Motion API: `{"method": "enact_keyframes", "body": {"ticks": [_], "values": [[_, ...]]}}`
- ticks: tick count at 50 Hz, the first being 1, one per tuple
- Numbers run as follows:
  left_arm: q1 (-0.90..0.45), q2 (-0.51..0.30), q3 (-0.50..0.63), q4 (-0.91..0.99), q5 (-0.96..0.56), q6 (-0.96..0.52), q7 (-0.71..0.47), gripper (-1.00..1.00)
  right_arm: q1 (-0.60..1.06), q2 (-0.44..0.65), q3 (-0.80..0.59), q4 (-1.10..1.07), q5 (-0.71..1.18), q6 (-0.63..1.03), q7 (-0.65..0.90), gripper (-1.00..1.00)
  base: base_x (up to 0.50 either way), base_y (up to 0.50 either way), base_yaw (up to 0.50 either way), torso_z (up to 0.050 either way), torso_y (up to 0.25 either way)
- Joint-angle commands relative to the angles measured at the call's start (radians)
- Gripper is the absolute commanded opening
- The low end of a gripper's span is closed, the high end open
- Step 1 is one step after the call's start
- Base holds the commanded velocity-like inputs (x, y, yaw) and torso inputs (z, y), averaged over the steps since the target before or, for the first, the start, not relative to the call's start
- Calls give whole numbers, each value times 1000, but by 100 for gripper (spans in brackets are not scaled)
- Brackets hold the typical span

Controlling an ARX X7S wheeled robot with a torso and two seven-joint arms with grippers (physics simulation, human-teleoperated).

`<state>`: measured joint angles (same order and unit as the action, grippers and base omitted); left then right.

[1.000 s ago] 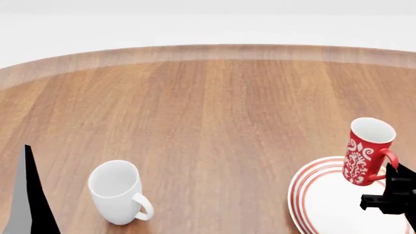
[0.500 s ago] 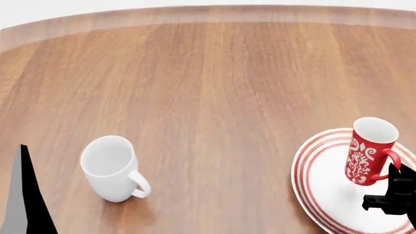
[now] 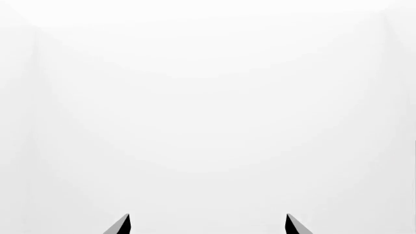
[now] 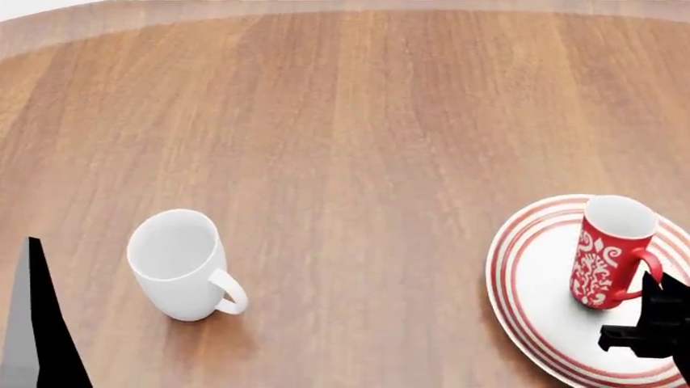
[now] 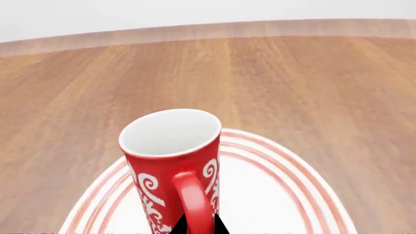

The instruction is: Pick up the red mug and put it on the plate

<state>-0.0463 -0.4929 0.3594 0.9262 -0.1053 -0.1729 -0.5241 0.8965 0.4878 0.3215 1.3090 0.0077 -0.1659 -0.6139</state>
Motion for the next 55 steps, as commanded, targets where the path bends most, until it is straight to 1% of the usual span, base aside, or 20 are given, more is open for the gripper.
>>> {"method": "enact_keyframes", "body": {"ticks": [1,18,19,47,55], "values": [[-2,-2,0,-2,-6,2,0,100,-6,-4,19,-1,-5,-9,9,-100,0,0,0,0,0],[7,-5,11,-7,6,17,-3,100,-28,-8,-13,0,-19,-19,8,-100,0,0,0,0,0],[7,-6,11,-6,6,17,-3,100,-30,-9,-16,0,-22,-20,14,100,0,0,0,0,0],[6,-10,18,6,12,12,-10,100,-73,-7,-38,0,-7,-36,8,100,0,0,0,0,0],[-2,-10,17,7,7,4,-11,100,-81,3,-24,-1,5,-67,-40,100,0,0,0,0,0]]}}
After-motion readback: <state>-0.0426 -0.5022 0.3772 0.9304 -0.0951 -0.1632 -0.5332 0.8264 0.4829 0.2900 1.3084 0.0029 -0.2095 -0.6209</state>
